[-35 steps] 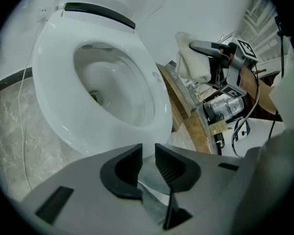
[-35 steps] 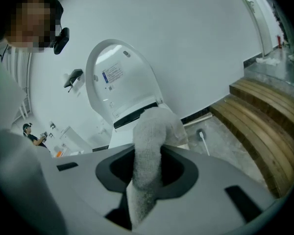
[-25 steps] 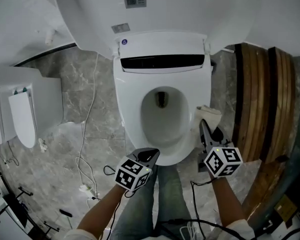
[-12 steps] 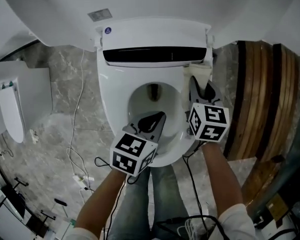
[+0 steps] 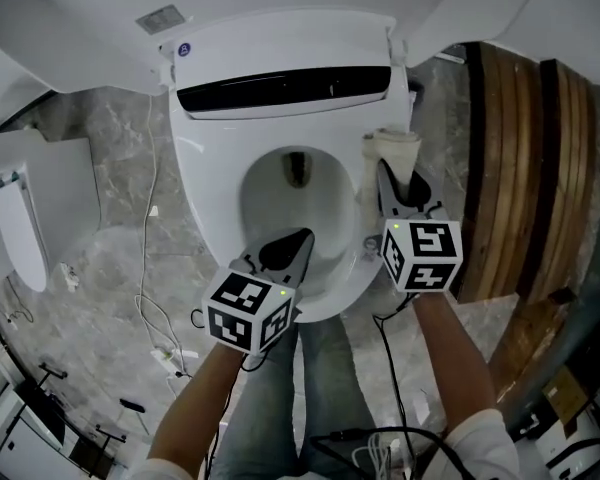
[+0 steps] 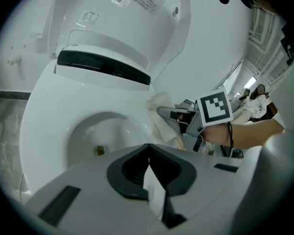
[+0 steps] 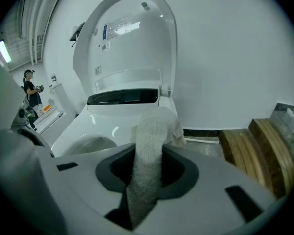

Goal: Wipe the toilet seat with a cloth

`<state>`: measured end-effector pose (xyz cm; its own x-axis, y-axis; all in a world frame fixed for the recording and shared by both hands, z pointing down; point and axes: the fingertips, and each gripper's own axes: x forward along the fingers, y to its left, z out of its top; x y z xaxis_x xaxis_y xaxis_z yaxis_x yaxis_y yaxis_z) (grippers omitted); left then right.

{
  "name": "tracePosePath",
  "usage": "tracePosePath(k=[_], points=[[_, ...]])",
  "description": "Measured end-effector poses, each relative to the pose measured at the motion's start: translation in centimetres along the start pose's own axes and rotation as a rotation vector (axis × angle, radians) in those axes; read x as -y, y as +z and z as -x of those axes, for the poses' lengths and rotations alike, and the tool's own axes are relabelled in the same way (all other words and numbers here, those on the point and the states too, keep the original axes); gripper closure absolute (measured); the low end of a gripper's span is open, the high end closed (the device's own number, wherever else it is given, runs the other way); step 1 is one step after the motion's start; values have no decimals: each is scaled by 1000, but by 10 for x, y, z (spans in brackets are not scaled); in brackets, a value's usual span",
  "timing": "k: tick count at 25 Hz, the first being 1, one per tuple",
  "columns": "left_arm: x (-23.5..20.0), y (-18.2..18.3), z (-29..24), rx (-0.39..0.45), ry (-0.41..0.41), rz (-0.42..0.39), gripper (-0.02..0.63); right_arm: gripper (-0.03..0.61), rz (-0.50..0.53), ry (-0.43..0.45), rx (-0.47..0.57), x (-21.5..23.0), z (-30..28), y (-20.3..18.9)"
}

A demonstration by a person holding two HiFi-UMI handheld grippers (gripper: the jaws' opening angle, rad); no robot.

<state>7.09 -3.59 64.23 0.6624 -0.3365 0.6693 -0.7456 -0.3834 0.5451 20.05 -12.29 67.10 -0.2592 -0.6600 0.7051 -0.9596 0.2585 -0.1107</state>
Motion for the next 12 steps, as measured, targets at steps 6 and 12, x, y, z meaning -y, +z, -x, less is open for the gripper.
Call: tracePosePath(k=[6, 12], points=[[9, -10, 8, 12, -10, -17, 600, 489, 37, 41, -53, -20, 35, -48], [6, -34, 27, 11, -2, -11, 600, 489, -9, 103, -86, -55, 76, -104]])
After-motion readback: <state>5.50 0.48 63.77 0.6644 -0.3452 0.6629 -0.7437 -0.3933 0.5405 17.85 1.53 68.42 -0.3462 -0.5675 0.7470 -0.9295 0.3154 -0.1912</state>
